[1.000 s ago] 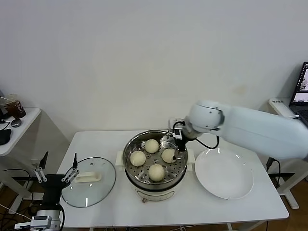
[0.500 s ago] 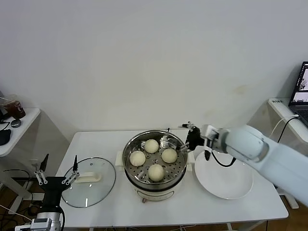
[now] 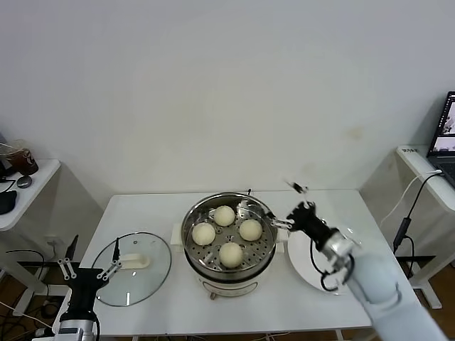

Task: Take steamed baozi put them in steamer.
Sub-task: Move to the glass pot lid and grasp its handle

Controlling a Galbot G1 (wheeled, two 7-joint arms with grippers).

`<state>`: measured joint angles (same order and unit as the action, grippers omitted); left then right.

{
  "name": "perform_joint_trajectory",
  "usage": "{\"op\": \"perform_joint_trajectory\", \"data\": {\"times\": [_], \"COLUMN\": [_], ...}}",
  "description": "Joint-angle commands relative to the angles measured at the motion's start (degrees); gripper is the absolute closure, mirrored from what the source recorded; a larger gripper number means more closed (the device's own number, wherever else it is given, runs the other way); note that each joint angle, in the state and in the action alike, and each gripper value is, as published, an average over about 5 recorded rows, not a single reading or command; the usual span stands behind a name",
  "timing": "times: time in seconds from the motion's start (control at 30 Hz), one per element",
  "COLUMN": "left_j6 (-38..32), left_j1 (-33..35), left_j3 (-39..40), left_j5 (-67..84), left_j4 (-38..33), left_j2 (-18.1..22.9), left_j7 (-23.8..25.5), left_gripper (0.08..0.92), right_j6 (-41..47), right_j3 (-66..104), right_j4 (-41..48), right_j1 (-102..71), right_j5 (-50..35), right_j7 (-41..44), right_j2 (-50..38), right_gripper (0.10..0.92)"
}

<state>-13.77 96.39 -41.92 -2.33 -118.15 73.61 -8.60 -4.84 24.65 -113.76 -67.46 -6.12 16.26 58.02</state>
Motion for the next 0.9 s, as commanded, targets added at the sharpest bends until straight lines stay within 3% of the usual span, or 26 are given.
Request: {"op": "perform_joint_trajectory", "data": {"times": [0.03,0.13,0.3,0.47,0.9], "left_j6": [2.2,3.0,1.8,0.2,-1.1], "left_j1": [0.3,0.7,2.3,0.1,-13.6], "left_j3": [-0.7,-2.3,-3.7,-1.5,7.2], "left_j5": [-20.8,-36.2,-53.3,-64.8,-70.1], "left_j4": [4.9,9.5,17.1,22.6,32.6], "left_j2": [-1.9,-4.2,-9.6,-12.5,-16.4], "left_j7": [-7.2,-10.4,-10.1,-10.9,-9.4], "left_gripper": [0.177,0.177,0.177,0.177,0.177], "right_j6": [-16.6,-15.9,-15.2,-15.1,-13.9], "right_j3": [27.6,29.8,32.3,33.3,33.0], "right_j4": [-2.9,-3.8,-4.9,-4.6,-2.4], "right_j1": [-23.9,-26.1,-27.8,-29.1,-29.4], "right_j5": [6.0,4.9,2.3,0.3,0.6], "right_j7": [-1.3,-2.8,-5.1,-6.1,-6.3], "right_j2": [26.4,27.3,28.6,29.4,30.5], "right_gripper": [0.203,0.203,0.203,0.203,0.203]}}
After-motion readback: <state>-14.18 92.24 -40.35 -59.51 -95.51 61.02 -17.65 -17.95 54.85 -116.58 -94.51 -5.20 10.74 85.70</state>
